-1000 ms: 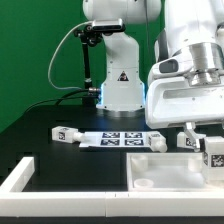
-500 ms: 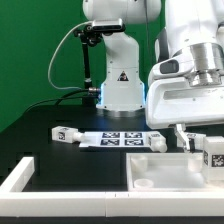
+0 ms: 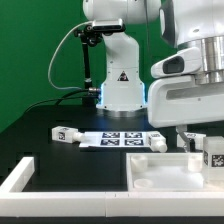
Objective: Assemble one leg
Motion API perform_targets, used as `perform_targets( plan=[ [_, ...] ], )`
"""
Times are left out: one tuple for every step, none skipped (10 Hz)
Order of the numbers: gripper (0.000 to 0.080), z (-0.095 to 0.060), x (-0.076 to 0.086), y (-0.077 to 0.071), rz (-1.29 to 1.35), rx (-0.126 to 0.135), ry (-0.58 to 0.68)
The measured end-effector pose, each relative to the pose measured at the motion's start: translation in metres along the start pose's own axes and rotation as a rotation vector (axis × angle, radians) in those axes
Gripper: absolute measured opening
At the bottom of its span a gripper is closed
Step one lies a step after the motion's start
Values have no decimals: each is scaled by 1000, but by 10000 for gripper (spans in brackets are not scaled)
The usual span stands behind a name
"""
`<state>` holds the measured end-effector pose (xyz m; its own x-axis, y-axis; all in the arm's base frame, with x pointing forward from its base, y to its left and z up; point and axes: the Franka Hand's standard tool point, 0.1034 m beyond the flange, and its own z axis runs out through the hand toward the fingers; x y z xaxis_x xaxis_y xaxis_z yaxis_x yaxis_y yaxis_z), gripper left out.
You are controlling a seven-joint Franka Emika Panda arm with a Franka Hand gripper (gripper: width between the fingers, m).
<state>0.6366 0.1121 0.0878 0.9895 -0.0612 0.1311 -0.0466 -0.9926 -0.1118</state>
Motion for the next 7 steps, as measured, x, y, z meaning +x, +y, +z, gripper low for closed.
perform_targets(
  plan=[
    [649,2,-1,-5,18,3,-62],
    [649,3,-5,-6,27,-1,-124],
    [622,4,-3,-6,57,-2,-122],
    [622,4,-3,-6,63,-3,-120],
    [450,4,-3,-6,71,-2,-120],
    [450,4,-3,-7,160,-4,-121],
    [302,4,-3,-6,226,-8,-120]
  ],
)
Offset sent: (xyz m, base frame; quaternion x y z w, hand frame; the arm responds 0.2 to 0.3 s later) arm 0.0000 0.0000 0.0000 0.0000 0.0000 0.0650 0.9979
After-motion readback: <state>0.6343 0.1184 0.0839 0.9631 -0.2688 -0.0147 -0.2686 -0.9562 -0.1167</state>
